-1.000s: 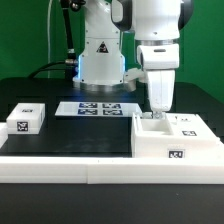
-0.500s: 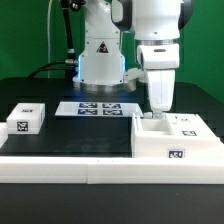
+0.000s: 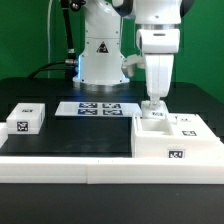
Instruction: Assemble cabinet
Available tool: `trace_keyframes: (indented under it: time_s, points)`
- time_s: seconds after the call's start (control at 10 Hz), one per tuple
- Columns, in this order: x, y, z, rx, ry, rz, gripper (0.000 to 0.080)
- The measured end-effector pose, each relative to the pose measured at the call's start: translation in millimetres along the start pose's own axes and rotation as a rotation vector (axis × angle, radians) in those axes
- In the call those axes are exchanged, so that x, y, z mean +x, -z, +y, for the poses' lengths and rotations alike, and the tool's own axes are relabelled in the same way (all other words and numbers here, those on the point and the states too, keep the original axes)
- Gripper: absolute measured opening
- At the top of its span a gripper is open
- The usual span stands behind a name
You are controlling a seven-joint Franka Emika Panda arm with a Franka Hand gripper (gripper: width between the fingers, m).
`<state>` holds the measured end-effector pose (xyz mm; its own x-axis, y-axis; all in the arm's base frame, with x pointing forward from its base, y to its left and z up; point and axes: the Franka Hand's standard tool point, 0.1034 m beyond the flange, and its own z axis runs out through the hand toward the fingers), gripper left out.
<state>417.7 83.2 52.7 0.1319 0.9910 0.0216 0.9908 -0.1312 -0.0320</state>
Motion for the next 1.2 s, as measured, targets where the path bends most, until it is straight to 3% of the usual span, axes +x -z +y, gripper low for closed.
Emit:
trace_keyframes:
  time_s: [0.2,0.6,1.2]
  points:
    - [-4.1,9.1,4.0,-0.006,-0.003,-0.01,0.0068]
    - [-15.5,10.9,24.4,-0.017,-0.016,-0.001,0.0069]
    - [-10.8,11.3,38.2,-0.024,-0.022,0.006,0.0069]
